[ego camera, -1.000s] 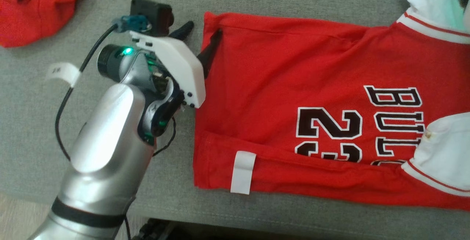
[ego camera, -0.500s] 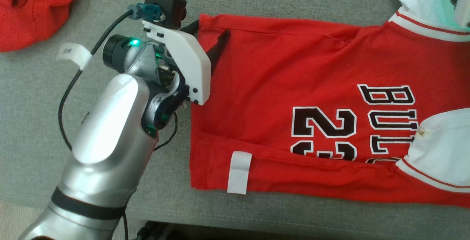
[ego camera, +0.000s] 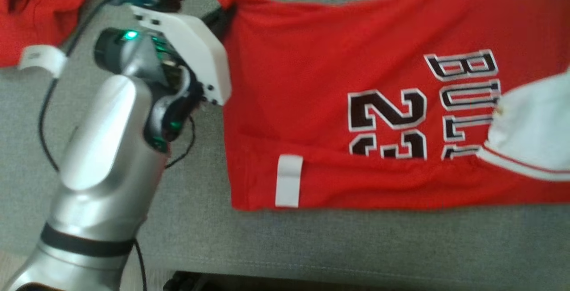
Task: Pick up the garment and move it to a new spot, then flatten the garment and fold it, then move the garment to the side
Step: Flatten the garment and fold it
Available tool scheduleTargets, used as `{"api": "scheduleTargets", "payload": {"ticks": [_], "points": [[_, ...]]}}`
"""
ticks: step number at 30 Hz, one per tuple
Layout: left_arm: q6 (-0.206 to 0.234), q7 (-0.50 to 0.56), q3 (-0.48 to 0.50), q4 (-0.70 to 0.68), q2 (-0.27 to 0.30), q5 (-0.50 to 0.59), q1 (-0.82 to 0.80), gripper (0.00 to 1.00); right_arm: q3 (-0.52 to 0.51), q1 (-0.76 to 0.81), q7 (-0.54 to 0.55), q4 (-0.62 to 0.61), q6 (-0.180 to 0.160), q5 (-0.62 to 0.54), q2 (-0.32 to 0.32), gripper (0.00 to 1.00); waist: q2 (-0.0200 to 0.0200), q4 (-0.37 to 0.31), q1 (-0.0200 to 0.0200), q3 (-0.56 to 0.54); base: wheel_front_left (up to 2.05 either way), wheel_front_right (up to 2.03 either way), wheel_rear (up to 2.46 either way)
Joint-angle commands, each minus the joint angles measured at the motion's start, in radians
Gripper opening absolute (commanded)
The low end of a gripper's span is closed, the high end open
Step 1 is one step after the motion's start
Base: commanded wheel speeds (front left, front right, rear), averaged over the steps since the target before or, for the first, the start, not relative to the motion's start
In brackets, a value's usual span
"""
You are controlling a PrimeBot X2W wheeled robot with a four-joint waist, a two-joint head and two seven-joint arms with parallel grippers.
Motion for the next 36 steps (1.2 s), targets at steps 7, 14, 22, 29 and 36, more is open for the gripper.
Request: {"api": "scheduleTargets", "payload": {"ticks": [7, 14, 22, 29, 36], "points": [[0.022, -0.037, 0.063, -0.093, 0.053, -0.013, 0.020, 0.00, 0.063, 0.099, -0.011, -0.111, 0.007, 0.083, -0.059, 0.00, 0.0000, -0.037, -0.0001, -0.035, 0.00, 0.00, 0.00], [0.047, -0.052, 0.086, -0.239, 0.094, -0.032, 0.165, 0.00, 0.001, 0.379, -0.012, -0.369, 0.007, 0.162, -0.137, 0.00, 0.0000, -0.093, -0.0001, -0.088, 0.00, 0.00, 0.00], [0.096, -0.043, 0.142, -0.422, 0.159, -0.060, 0.364, 0.00, -0.121, 0.717, 0.026, -0.577, 0.007, 0.177, -0.115, 0.00, 0.0000, -0.155, -0.0001, -0.151, 0.00, 0.00, 0.00], [0.117, -0.016, 0.170, -0.528, 0.196, -0.099, 0.506, 0.00, -0.155, 0.858, 0.058, -0.646, 0.007, 0.157, -0.056, 0.00, 0.0000, -0.184, -0.0001, -0.173, 0.00, 0.00, 0.00], [0.119, -0.004, 0.179, -0.566, 0.209, -0.118, 0.543, 0.00, -0.165, 0.874, 0.072, -0.650, 0.007, 0.139, -0.042, 0.00, 0.0000, -0.182, -0.0001, -0.176, 0.00, 0.00, 0.00]]}}
